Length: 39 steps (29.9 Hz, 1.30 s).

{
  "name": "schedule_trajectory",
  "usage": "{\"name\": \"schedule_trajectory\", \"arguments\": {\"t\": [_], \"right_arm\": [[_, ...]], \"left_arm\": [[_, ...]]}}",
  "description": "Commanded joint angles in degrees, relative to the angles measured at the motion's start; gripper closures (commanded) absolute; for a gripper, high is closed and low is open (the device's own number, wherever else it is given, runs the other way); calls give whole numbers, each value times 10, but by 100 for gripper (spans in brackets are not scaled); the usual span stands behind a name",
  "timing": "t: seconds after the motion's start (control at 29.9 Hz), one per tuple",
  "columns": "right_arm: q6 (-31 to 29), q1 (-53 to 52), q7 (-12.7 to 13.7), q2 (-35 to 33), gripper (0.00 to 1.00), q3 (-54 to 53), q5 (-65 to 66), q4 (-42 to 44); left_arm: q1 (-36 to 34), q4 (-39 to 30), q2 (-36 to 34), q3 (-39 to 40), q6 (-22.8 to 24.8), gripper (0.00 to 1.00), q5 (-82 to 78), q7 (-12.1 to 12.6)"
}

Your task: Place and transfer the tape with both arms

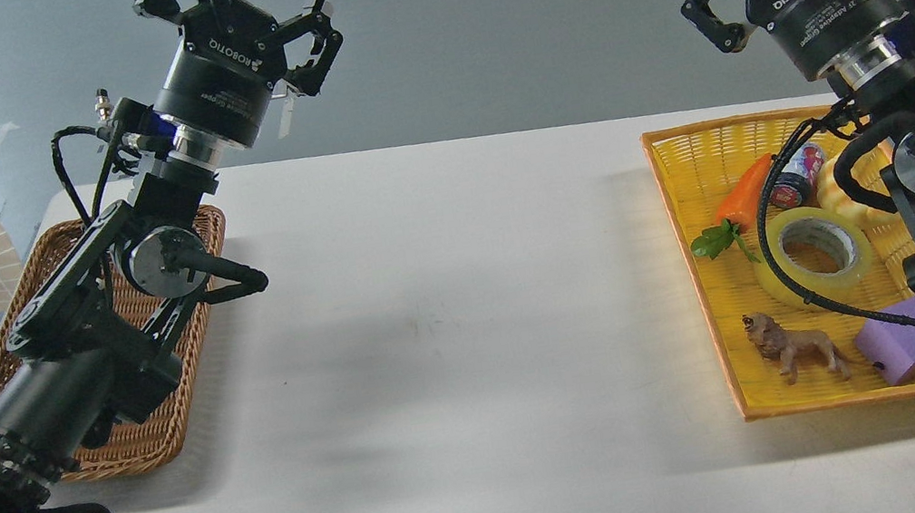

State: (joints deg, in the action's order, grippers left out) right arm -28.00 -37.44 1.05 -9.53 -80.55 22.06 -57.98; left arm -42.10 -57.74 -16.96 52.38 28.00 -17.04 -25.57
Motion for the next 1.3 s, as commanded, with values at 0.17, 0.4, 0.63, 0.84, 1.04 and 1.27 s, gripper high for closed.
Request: {"name": "schedule_trajectory", "arguments": {"t": [0.17,0.4,0.63,0.84,1.04,1.27], "right_arm": [[0,-7,0,-4,0,7,0,-3],[0,-27,-1,-56,0,71,2,-5],[0,-53,-2,-117,0,168,39,-8],[0,-79,-2,-167,0,246,123,-35],[0,-86,-2,-197,0,285,227,-81],[0,-81,4,-267,0,354,243,-166]], "left_arm": [[0,-1,2,0,0,2,-1,-3],[0,1,4,-3,0,2,-10,0],[-2,1,2,-9,0,2,-12,5],[-2,0,3,-10,0,2,-13,32],[-2,0,3,-9,0,2,-12,35],[-1,-1,3,-10,0,2,-12,35]]}}
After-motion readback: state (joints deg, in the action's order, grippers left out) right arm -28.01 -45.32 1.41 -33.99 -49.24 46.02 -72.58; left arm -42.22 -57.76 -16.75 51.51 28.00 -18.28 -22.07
